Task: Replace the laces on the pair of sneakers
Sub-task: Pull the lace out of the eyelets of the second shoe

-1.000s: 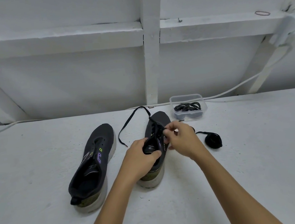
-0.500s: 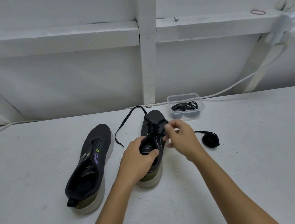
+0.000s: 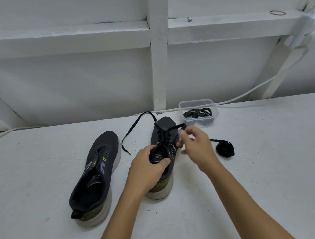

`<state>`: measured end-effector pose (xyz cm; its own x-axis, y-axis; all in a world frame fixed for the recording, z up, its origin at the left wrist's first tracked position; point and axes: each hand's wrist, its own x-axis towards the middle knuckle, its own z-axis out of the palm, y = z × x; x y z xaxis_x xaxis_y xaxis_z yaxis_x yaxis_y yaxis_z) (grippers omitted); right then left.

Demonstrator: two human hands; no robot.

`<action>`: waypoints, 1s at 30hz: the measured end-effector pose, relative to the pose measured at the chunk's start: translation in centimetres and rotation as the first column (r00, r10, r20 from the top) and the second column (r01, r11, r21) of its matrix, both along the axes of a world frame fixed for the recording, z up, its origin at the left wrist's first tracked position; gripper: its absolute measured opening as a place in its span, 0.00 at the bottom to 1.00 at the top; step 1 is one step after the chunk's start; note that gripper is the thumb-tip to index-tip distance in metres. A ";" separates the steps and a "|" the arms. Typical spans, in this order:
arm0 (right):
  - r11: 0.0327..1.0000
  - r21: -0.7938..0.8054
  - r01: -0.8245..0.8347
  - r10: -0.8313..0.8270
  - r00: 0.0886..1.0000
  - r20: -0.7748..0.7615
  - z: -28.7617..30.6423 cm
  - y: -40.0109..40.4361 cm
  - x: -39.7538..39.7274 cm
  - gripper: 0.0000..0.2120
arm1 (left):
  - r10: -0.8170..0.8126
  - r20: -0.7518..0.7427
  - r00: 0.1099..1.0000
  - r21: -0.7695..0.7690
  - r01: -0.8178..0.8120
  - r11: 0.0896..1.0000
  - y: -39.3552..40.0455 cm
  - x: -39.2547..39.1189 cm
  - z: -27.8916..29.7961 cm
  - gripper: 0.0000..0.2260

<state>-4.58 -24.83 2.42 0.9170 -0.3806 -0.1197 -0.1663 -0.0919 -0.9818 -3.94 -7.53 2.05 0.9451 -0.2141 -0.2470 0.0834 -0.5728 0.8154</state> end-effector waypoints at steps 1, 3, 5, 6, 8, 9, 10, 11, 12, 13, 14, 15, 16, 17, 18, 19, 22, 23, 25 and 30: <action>0.994 0.032 0.105 -0.106 0.994 0.022 0.2 -0.1 0.2 0.08 | -0.001 -0.005 1.000 -0.002 0.001 1.000 0.0 0.0 0.0 0.22; 0.984 0.096 0.152 -0.153 0.988 -0.001 0.3 -0.2 0.2 0.08 | 0.000 -0.005 1.000 -0.001 0.000 1.000 0.0 0.0 0.0 0.22; 0.992 0.129 -0.014 0.027 0.995 -0.098 -0.4 0.0 -0.4 0.11 | 0.004 -0.002 1.000 0.002 -0.004 1.000 0.0 0.0 0.0 0.21; 0.984 0.134 -0.118 0.138 0.978 -0.154 -0.8 0.3 -0.9 0.11 | 0.005 0.002 1.000 0.005 -0.005 1.000 0.0 0.0 0.0 0.21; 0.959 0.125 -0.254 0.274 0.944 -0.183 -1.3 0.7 -1.7 0.09 | 0.004 0.010 1.000 0.011 -0.005 1.000 0.0 0.0 0.1 0.20; 0.958 0.112 -0.262 0.278 0.948 -0.157 -1.5 0.7 -1.8 0.07 | 0.003 0.012 1.000 0.013 -0.003 1.000 -0.1 0.0 0.1 0.21; 0.964 0.089 -0.251 0.261 0.956 -0.132 -1.5 0.7 -1.8 0.06 | 0.002 0.013 1.000 0.014 -0.002 1.000 -0.1 0.0 0.1 0.21; 0.970 0.051 -0.239 0.244 0.963 -0.117 -1.4 0.6 -1.6 0.07 | 0.003 0.012 1.000 0.014 -0.003 1.000 -0.1 0.0 0.1 0.21; 0.973 -0.017 -0.232 0.228 0.967 -0.112 -1.3 0.5 -1.3 0.09 | 0.005 0.009 1.000 0.014 -0.005 1.000 -0.1 0.0 0.1 0.21; 0.970 -0.101 -0.219 0.209 0.972 -0.106 -1.2 0.3 -0.9 0.11 | 0.006 0.006 1.000 0.016 -0.006 1.000 -0.1 -0.1 0.0 0.21; 0.964 -0.180 -0.197 0.183 0.979 -0.092 -1.1 0.2 -0.6 0.12 | 0.007 0.002 1.000 0.018 -0.007 1.000 -0.1 0.0 0.0 0.21; 0.961 -0.225 -0.160 0.149 0.987 -0.063 -0.9 0.1 -0.3 0.11 | 0.007 -0.002 1.000 0.020 -0.007 1.000 -0.1 0.0 0.0 0.21; 0.969 -0.223 -0.104 0.100 0.995 -0.030 -0.8 0.0 0.0 0.10 | 0.007 -0.007 1.000 0.020 -0.007 1.000 -0.1 0.0 0.1 0.21; 0.982 -0.184 -0.033 0.035 0.999 0.007 -0.7 -0.1 0.2 0.10 | 0.010 -0.014 1.000 0.015 -0.010 1.000 -0.2 0.1 0.1 0.22; 0.987 -0.151 0.056 -0.051 0.998 0.040 -0.7 -0.1 0.4 0.09 | 0.012 -0.022 1.000 0.009 -0.012 1.000 -0.2 0.1 0.2 0.22; 0.978 -0.145 0.149 -0.141 0.988 0.067 -0.8 -0.3 0.5 0.09 | 0.012 -0.026 1.000 0.005 -0.012 1.000 -0.2 0.1 0.2 0.22; 0.953 -0.157 0.257 -0.253 0.966 0.045 -1.0 -0.5 0.0 0.11 | 0.011 -0.028 1.000 0.010 -0.010 1.000 -0.2 0.0 0.1 0.22; 0.973 -0.133 0.188 -0.192 0.981 -0.015 -0.9 -0.4 -0.4 0.13 | 0.013 -0.029 1.000 0.010 -0.013 1.000 -0.2 0.0 0.1 0.23; 0.998 -0.021 -0.061 0.057 0.983 -0.173 -0.9 -0.1 -1.5 0.14 | 0.016 -0.024 1.000 0.015 -0.016 1.000 -0.2 0.0 0.1 0.22; 0.972 0.137 -0.190 0.206 0.972 -0.114 -1.5 0.8 -2.6 0.04 | 0.010 0.000 1.000 0.030 -0.010 1.000 -0.2 -0.2 0.3 0.21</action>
<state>-7.14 -24.06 0.91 0.9469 -0.1679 -0.2743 -0.2805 -0.0137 -0.9598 -4.10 -7.77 2.31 0.9470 -0.1969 -0.2538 0.0899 -0.5960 0.7979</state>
